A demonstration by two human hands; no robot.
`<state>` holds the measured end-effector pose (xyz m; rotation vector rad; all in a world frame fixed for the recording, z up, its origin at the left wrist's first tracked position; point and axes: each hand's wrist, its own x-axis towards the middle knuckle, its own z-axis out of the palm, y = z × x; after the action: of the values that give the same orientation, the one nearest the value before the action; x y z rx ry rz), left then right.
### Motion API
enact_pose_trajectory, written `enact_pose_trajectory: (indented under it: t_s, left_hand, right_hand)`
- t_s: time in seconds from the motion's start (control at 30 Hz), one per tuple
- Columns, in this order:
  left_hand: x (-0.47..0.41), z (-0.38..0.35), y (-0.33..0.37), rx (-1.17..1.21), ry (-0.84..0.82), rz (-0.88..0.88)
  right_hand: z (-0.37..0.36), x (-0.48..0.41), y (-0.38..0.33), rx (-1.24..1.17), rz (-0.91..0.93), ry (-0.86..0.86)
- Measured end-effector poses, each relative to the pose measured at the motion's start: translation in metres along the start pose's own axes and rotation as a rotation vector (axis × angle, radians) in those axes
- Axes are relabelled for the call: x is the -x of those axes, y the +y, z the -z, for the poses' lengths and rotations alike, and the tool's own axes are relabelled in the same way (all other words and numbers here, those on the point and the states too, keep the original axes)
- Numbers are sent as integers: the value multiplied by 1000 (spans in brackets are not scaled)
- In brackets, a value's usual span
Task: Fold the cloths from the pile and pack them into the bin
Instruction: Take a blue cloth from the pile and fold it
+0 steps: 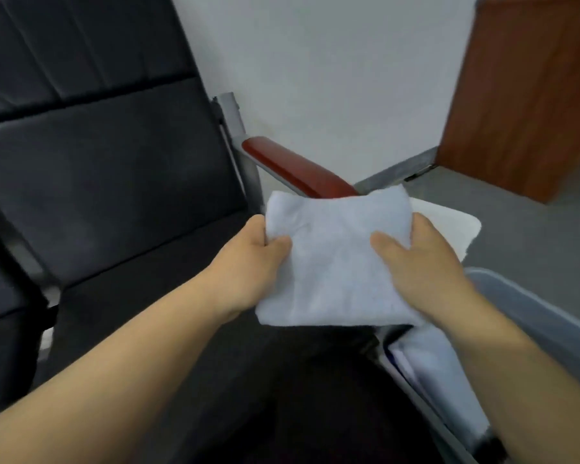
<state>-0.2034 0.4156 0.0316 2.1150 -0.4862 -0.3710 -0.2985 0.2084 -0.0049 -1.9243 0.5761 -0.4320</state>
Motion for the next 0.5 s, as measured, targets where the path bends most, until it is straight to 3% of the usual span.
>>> enact_pose_trajectory:
  t_s: [0.17,0.3,0.5]
  left_hand:
    - [-24,-159,50,-252,-377,-143]
    - [-15,-269,50,-350,-675,-132]
    - [18,-388,34,-426,-891,-57]
  right_hand:
    - [101,66,118,-88,-344,309]
    - [152,124,185,-29,-571,447]
    - [186,198,256,44,-836,537]
